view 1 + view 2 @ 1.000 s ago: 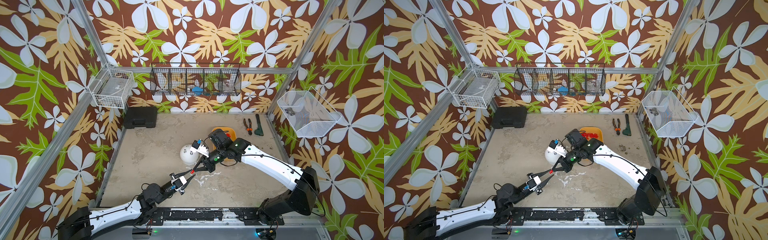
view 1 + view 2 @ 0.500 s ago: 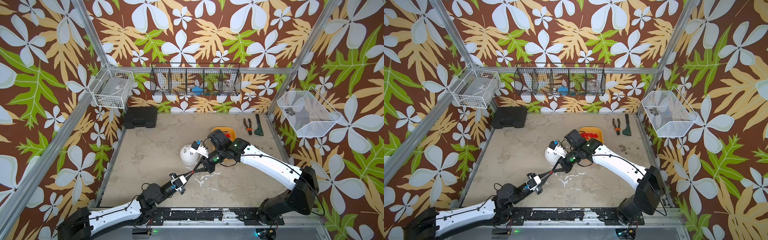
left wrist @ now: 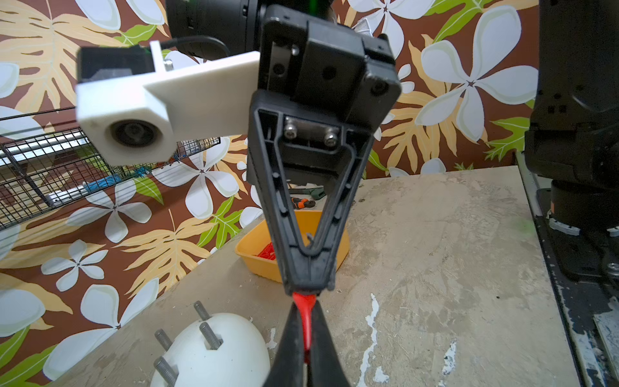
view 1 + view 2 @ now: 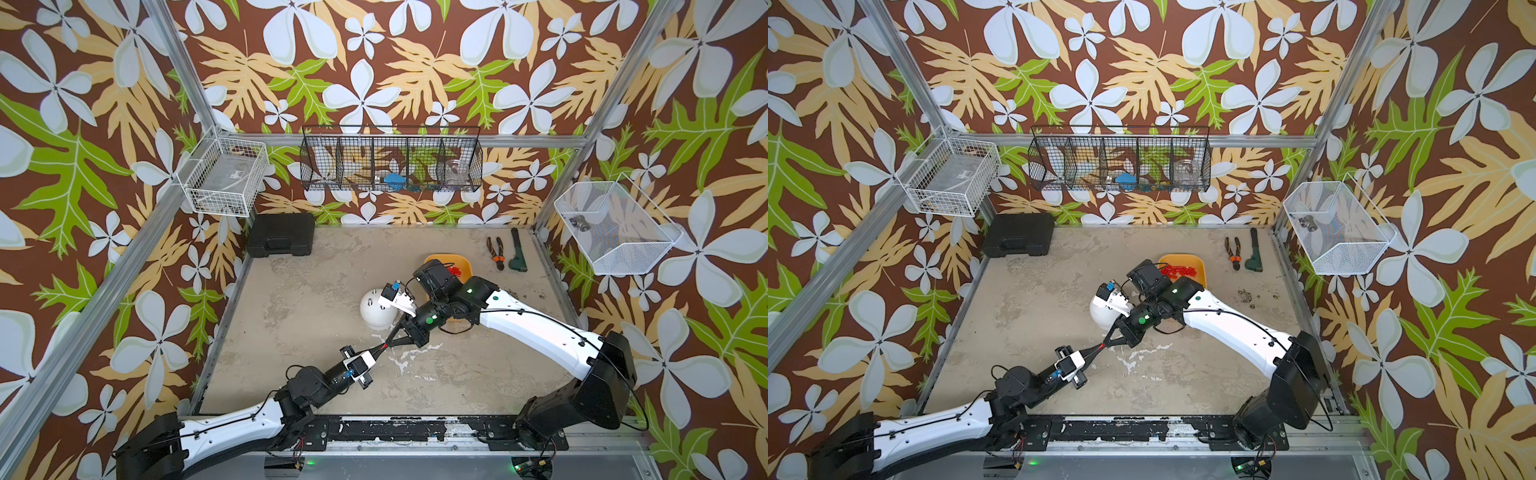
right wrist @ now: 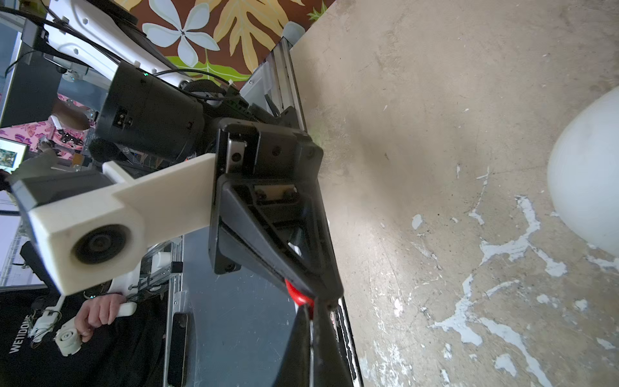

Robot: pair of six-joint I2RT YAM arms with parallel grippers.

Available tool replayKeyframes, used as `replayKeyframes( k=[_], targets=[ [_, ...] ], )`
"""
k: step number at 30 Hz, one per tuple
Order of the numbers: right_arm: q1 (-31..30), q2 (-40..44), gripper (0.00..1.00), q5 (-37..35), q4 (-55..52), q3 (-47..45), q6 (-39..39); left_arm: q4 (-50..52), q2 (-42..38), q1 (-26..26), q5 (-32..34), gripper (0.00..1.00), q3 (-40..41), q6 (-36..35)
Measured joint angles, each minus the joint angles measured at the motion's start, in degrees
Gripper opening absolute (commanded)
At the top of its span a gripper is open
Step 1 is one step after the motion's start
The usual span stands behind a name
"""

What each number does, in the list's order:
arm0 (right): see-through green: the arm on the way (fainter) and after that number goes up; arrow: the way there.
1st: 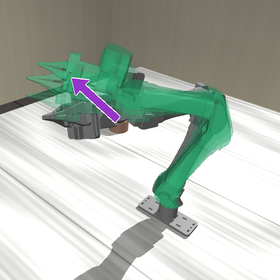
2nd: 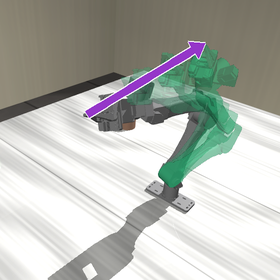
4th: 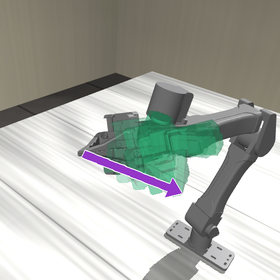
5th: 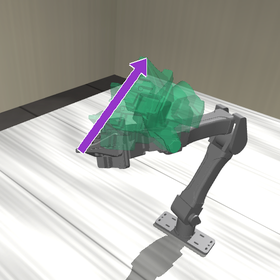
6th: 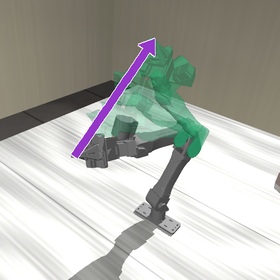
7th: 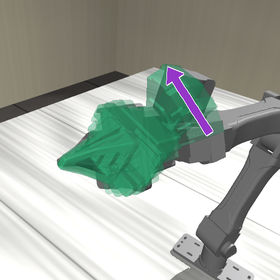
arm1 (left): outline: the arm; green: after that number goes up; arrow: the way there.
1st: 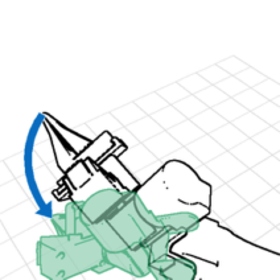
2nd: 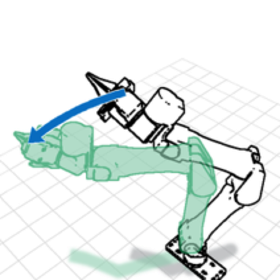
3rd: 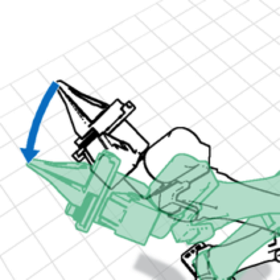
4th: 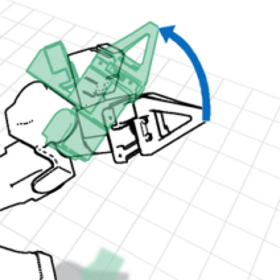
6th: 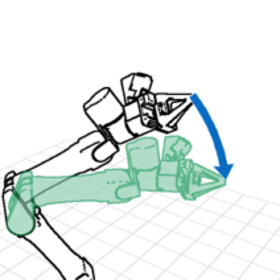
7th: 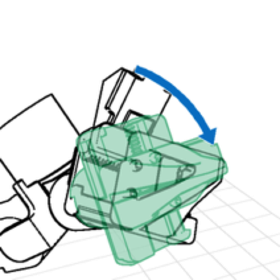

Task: Cover the protruding screws with screw protection sleeves
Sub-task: Adjust the screw protection sleeve.

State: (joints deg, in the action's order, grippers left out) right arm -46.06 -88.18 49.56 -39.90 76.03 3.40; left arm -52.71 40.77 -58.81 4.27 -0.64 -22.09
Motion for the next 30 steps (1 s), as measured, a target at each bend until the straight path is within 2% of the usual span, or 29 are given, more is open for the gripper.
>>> replayKeyframes(
  k=[8,10,12,14,21,30],
  targets=[
    [-0.02,-0.52,0.00,-0.02,-0.44,1.33,-0.46,1.05,-1.95,0.00,0.79,0.01,0.04,0.00],
    [-0.02,-0.52,0.00,0.04,-0.37,1.33,-0.44,1.40,-2.43,0.00,0.79,0.10,0.11,0.00],
    [0.04,-0.52,0.00,-0.02,-0.22,1.33,-0.42,1.49,-2.86,0.00,0.76,0.12,0.33,0.00],
    [0.07,-0.52,0.00,-0.02,-0.11,1.36,-0.37,1.46,-3.10,0.00,0.70,0.27,0.35,-0.11],
    [0.87,0.13,0.00,-1.07,1.20,1.33,0.52,0.26,-3.65,0.00,-0.04,0.43,0.37,0.15],
    [4.72,4.11,0.00,0.50,1.90,-1.84,0.68,0.13,-5.40,0.00,1.22,0.43,0.37,-0.04]
  ],
)
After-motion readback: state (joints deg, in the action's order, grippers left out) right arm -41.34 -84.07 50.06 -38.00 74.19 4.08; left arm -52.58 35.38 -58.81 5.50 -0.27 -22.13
